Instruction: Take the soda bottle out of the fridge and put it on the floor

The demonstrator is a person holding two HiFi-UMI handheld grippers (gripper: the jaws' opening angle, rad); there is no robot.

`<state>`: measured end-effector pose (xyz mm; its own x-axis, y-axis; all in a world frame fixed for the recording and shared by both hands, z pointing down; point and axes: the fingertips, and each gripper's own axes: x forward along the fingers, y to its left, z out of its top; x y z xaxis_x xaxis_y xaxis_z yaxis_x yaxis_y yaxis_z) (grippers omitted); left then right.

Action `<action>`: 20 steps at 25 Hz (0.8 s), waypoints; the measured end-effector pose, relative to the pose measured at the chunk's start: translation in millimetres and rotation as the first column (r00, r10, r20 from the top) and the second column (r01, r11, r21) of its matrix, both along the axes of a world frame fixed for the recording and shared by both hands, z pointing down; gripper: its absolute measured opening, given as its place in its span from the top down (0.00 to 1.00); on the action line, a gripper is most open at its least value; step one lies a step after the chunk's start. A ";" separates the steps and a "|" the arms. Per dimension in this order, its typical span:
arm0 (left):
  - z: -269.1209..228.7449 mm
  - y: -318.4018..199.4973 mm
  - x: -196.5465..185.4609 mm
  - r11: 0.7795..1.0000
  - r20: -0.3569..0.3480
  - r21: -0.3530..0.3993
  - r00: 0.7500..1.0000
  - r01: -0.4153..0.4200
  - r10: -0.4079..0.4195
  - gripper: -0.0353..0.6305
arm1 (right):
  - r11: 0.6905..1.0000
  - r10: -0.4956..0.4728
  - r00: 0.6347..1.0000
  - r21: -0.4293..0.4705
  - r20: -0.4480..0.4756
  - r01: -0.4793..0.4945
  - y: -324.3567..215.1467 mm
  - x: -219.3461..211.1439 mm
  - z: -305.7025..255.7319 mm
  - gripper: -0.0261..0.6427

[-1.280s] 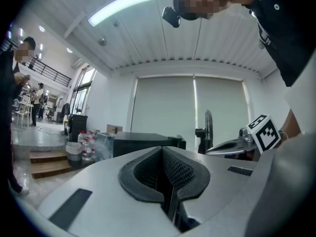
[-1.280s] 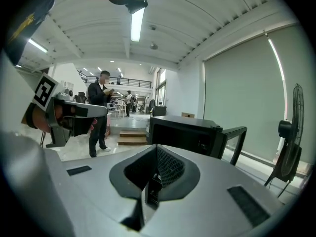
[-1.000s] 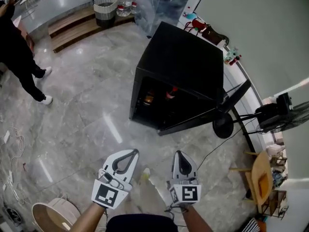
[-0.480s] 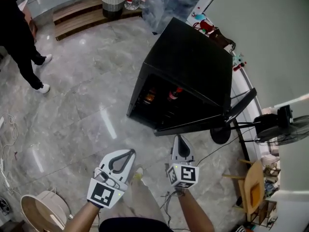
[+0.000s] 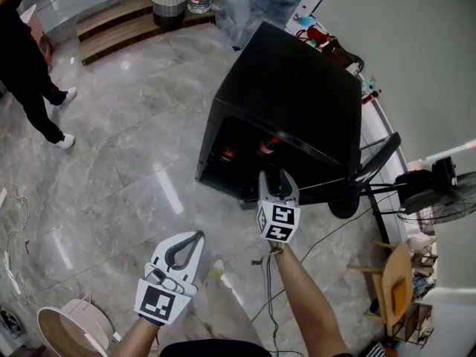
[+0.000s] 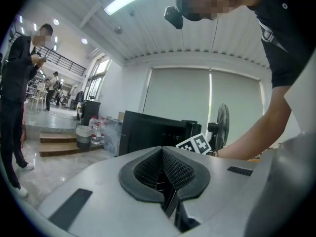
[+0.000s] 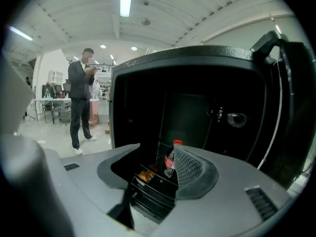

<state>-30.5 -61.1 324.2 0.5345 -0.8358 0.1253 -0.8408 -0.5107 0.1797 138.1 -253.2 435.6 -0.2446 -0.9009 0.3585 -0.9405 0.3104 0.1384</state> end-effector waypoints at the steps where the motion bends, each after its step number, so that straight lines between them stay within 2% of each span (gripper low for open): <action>1: 1.6 -1.3 0.7 1.000 0.002 -0.003 1.000 -0.001 0.001 0.92 | 1.000 0.001 1.000 -0.003 -0.002 -0.001 -9.5 -0.3 4.2 0.65; 4: 6.9 -4.5 0.5 1.000 0.006 -0.013 1.000 -0.001 0.001 0.92 | 1.000 0.016 1.000 -0.017 0.003 -0.016 -37.9 1.9 15.5 0.63; 10: 11.3 -5.6 -3.7 0.999 0.000 -0.036 1.000 0.029 -0.029 0.92 | 0.996 0.075 0.997 -0.056 -0.006 -0.075 -90.0 21.1 36.0 0.64; 14: 17.6 -5.9 -5.7 0.998 0.008 -0.050 0.999 0.032 -0.032 0.92 | 0.993 0.081 0.996 -0.084 -0.034 -0.084 -108.2 26.3 49.5 0.64; 20: 24.1 -8.9 -3.7 0.997 0.011 -0.062 0.999 0.038 -0.038 0.92 | 0.993 0.101 0.995 -0.067 -0.016 -0.102 -125.1 30.3 50.8 0.64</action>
<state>-34.2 -70.0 348.2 0.5010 -0.8459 0.1828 -0.8613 -0.4665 0.2015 168.4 -378.2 486.5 -0.1481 -0.8946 0.4216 -0.9659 0.2225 0.1328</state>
